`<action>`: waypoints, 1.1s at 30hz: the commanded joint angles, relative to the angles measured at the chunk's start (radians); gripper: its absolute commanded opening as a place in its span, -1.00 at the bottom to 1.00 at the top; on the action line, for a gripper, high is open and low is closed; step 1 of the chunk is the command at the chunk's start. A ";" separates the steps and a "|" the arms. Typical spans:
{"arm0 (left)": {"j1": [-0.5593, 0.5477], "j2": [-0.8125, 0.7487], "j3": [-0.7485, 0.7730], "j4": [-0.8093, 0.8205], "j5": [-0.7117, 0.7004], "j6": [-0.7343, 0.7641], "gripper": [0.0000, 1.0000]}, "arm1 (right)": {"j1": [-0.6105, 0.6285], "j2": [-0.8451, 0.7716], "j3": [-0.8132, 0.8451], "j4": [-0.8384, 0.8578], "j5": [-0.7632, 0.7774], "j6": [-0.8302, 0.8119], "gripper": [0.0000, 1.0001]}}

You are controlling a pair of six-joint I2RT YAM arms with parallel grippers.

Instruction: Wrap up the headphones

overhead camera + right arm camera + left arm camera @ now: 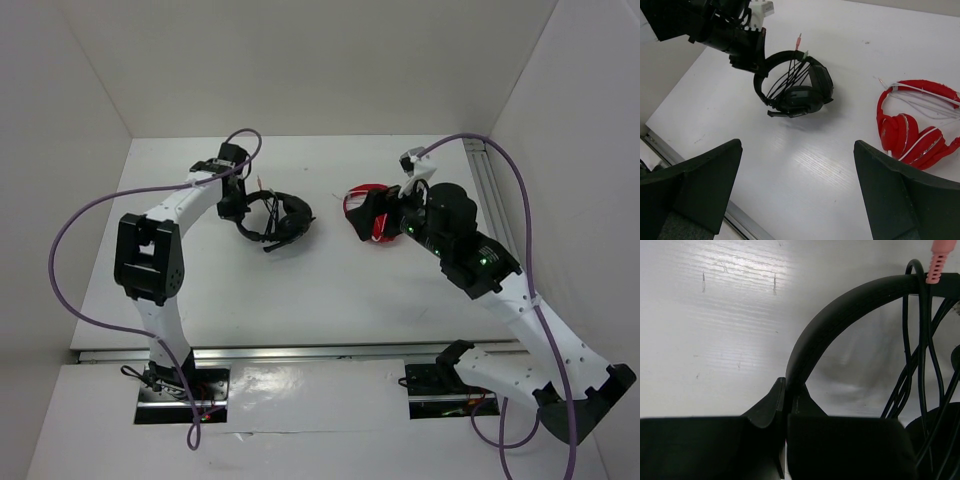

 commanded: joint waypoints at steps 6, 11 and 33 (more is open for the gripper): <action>-0.157 -0.176 -0.040 -0.074 -0.135 -0.107 -1.00 | 0.016 -0.023 -0.029 -0.001 0.024 0.008 1.00; -0.346 -0.274 -0.198 -0.095 -0.184 -0.247 -1.00 | 0.016 -0.042 0.034 -0.050 0.074 0.017 1.00; -0.785 0.040 -0.023 -0.044 -0.203 -0.665 -1.00 | 0.016 -0.112 0.201 -0.189 0.208 0.069 1.00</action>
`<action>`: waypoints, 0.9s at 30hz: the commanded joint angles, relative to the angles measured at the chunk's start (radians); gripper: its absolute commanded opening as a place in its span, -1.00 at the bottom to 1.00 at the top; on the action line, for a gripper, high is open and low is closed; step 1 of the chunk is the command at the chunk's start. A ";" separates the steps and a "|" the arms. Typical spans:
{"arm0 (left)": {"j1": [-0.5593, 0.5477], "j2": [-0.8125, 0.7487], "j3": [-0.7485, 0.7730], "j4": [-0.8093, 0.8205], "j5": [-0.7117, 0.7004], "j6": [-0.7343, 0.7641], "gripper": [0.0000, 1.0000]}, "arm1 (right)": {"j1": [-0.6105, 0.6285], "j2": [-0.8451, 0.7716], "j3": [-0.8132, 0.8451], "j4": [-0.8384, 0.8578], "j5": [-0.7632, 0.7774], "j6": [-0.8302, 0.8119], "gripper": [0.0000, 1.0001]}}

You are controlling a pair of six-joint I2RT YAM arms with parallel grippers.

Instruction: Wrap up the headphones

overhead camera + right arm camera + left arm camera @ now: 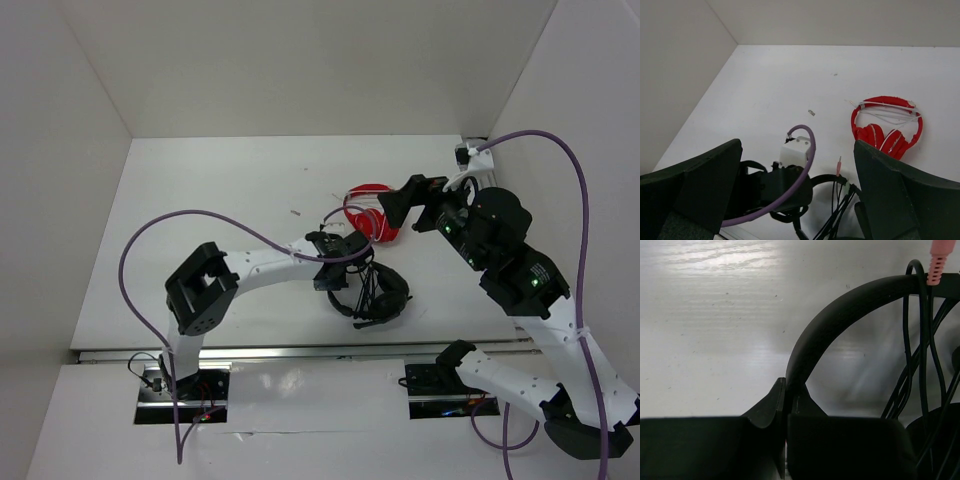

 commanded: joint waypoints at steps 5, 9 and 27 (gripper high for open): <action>0.000 0.116 0.095 0.038 0.034 -0.085 -0.98 | 0.008 -0.012 -0.003 -0.018 -0.015 0.007 1.00; 0.000 0.097 0.058 0.100 0.054 -0.094 -0.51 | 0.008 -0.012 -0.026 0.001 -0.035 0.007 1.00; -0.019 -0.340 -0.157 0.096 -0.071 -0.094 0.83 | 0.008 -0.040 -0.034 -0.030 -0.107 0.026 1.00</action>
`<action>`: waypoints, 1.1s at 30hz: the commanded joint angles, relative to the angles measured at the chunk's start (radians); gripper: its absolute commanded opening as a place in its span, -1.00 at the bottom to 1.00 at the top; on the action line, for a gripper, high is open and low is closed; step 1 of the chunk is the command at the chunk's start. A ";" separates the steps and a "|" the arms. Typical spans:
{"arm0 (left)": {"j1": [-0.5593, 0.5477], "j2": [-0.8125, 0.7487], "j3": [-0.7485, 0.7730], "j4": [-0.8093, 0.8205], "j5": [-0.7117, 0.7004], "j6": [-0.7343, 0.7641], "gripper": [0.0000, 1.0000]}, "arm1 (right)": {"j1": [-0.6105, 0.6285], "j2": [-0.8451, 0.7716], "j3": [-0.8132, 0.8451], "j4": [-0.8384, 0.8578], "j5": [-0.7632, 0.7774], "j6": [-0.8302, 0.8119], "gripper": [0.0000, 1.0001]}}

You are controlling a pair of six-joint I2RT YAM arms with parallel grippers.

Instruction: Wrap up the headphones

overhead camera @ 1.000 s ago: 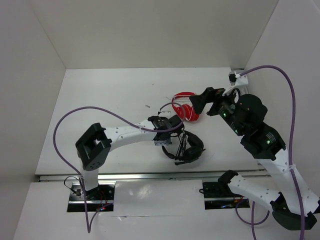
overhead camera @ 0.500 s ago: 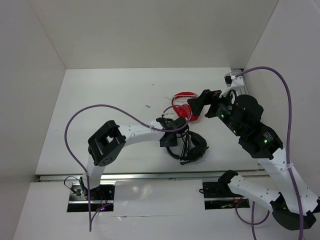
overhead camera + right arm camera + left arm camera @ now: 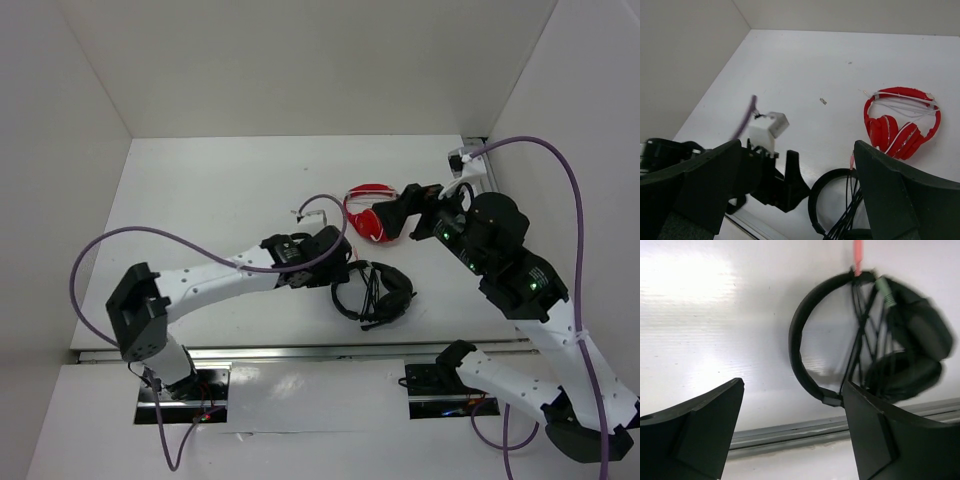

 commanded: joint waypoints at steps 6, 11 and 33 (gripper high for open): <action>-0.011 -0.369 -0.078 -0.291 -0.247 -0.017 1.00 | 0.008 -0.073 -0.075 -0.150 0.020 0.052 1.00; -0.011 -0.779 -0.144 -0.437 -0.290 0.029 1.00 | 0.008 -0.176 -0.160 -0.230 0.061 0.078 1.00; -0.011 -1.307 -0.153 -0.710 -0.294 0.029 1.00 | 0.115 -0.413 -0.173 -0.482 0.231 0.144 1.00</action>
